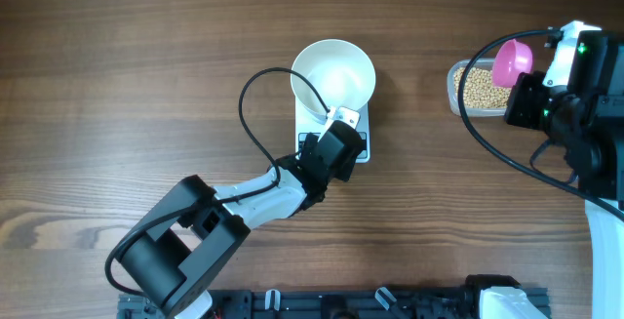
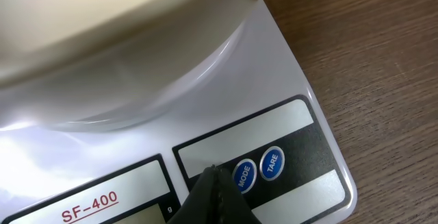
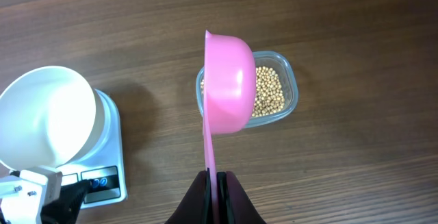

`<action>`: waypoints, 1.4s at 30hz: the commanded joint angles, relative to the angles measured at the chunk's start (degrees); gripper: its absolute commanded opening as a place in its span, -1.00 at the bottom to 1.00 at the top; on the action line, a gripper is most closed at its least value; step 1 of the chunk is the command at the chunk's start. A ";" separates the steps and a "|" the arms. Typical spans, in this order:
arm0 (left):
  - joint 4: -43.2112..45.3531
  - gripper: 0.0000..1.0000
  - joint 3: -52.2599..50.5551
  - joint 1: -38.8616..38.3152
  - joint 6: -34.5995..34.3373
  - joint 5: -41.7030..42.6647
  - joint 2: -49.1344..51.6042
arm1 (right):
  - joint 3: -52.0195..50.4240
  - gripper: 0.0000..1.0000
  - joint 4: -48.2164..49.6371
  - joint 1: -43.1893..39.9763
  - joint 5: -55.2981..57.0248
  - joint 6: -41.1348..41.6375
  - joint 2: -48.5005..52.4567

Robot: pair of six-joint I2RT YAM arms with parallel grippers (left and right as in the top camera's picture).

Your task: Scoop item into bowl and weigh 150g on scale

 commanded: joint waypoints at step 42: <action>-13.49 -0.92 -0.61 0.35 0.33 -0.09 -25.79 | 1.29 -0.91 -0.17 -0.17 -0.83 -0.94 -0.57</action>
